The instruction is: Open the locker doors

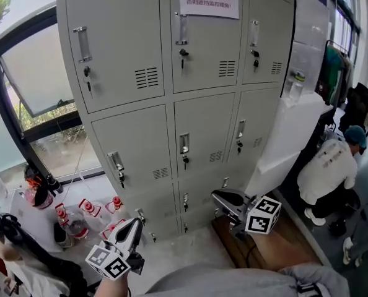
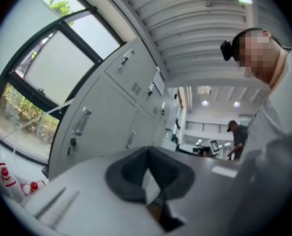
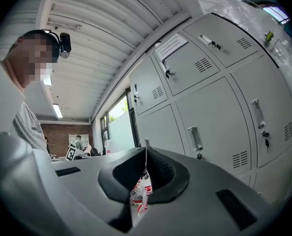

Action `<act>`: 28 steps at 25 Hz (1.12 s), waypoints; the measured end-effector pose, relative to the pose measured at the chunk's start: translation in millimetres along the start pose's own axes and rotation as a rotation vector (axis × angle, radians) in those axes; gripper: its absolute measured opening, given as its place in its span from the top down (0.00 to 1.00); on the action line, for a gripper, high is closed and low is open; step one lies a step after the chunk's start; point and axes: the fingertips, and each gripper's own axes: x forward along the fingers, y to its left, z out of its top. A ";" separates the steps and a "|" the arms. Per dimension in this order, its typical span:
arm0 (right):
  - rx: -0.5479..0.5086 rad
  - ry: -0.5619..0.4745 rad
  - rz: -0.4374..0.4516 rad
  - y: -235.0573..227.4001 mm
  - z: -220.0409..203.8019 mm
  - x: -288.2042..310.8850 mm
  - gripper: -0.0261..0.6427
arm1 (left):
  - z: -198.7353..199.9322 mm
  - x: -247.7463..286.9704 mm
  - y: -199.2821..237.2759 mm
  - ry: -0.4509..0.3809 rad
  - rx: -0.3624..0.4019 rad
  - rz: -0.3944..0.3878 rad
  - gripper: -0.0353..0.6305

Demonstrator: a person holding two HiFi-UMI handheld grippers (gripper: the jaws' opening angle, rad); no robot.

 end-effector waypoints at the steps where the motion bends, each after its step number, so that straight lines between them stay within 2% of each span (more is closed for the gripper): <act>1: 0.000 0.000 -0.005 -8.9 3.2 8.2 0.95 | 3.8 8.1 7.9 -0.005 -0.002 -0.001 0.94; 8: -0.047 0.008 0.031 -71.1 46.9 50.6 0.95 | 24.4 76.9 25.0 -0.056 0.016 0.030 0.94; 12: -0.124 0.000 0.069 -96.1 98.5 72.7 0.95 | 55.8 119.2 17.5 -0.117 0.060 0.059 0.94; 18: -0.312 -0.087 0.103 -86.4 214.5 112.2 0.95 | 140.7 165.2 1.1 -0.181 0.220 0.082 0.94; 22: -0.394 -0.124 0.081 -75.9 278.1 135.8 0.93 | 204.6 182.4 -11.7 -0.229 0.296 0.070 0.94; 25: -0.423 -0.143 0.053 -69.6 321.9 154.1 0.82 | 245.1 190.8 -20.2 -0.256 0.315 0.048 0.94; 28: -0.481 -0.156 -0.005 -64.2 360.8 174.4 0.77 | 273.0 194.6 -26.3 -0.264 0.340 0.042 0.94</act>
